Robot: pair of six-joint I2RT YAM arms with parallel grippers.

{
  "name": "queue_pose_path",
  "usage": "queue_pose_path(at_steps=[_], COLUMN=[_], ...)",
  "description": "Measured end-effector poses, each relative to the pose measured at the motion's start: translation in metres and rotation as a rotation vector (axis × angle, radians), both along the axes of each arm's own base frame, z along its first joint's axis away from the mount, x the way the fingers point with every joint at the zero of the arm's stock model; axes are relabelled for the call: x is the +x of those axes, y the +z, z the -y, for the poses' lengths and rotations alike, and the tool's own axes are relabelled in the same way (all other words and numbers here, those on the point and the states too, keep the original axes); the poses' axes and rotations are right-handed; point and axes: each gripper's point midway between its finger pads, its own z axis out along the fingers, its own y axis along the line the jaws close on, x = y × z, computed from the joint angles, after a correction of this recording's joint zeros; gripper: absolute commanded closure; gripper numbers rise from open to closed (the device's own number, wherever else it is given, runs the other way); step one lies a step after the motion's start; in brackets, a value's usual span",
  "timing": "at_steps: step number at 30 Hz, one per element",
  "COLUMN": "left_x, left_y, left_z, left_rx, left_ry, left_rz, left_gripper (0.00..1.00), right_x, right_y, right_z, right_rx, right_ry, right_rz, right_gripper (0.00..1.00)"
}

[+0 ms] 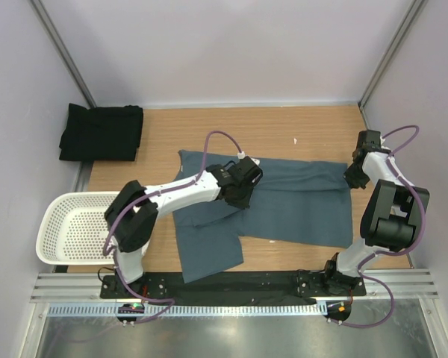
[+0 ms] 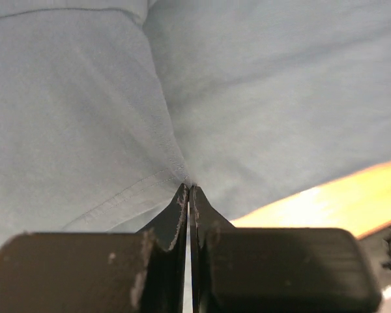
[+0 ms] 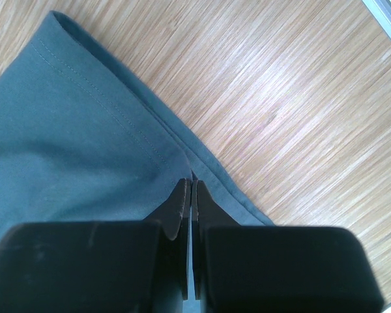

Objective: Fold and stack the t-shirts
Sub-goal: Fold the tshirt

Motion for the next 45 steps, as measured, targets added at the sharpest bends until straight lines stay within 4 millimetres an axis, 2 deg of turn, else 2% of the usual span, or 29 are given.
queue_pose_path(at_steps=[4,12,23,26,29,30,31,32,34,37,39,42,45], left_x=[-0.005,-0.030,-0.036,-0.038,-0.037,-0.035,-0.034,-0.031,-0.016,0.024,0.069,0.123,0.176], left_y=[0.015,0.007,0.008,0.005,0.001,0.002,0.004,0.008,0.020,0.047,0.065,0.084,0.086], left_z=[0.003,-0.014,-0.019,-0.022,-0.026,-0.027,-0.027,-0.027,-0.026,-0.029,-0.048,-0.078,-0.107], left_rx=[-0.049,-0.033,-0.016,0.005,0.027,0.025,0.019,0.010,-0.029,-0.118,-0.184,-0.253,-0.276], left_ry=[-0.014,-0.047,-0.092,-0.099,-0.109,-0.108,-0.108,-0.098,-0.068,0.016,0.135,0.297,0.435], left_rz=[-0.001,-0.073,-0.087,-0.097,-0.108,-0.113,-0.118,-0.123,-0.118,-0.084,-0.044,0.015,0.071], left_gripper=[1.00,1.00,0.99,0.92,0.66,0.55,0.51,0.47,0.40,0.37,0.37,0.37,0.39], right_x=[-0.001,-0.004,-0.026,-0.030,-0.036,-0.038,-0.041,-0.043,-0.048,-0.042,-0.020,0.020,0.054], right_y=[0.000,-0.001,-0.020,-0.024,-0.027,-0.029,-0.029,-0.030,-0.028,-0.014,0.010,0.050,0.077], right_z=[0.002,0.002,-0.003,-0.004,-0.005,-0.006,-0.007,-0.008,-0.010,-0.011,-0.008,-0.002,0.001], right_rx=[-0.010,-0.013,0.003,0.005,0.007,0.010,0.013,0.017,0.027,0.039,0.041,0.023,0.015], right_ry=[-0.004,-0.008,-0.018,-0.020,-0.020,-0.018,-0.018,-0.018,-0.006,0.014,0.029,0.047,0.067], right_rz=[-0.004,-0.017,-0.084,-0.095,-0.113,-0.122,-0.131,-0.140,-0.165,-0.167,-0.105,0.038,0.170], right_gripper=[0.99,0.99,0.99,0.99,0.94,0.88,0.73,0.67,0.53,0.47,0.46,0.46,0.50])
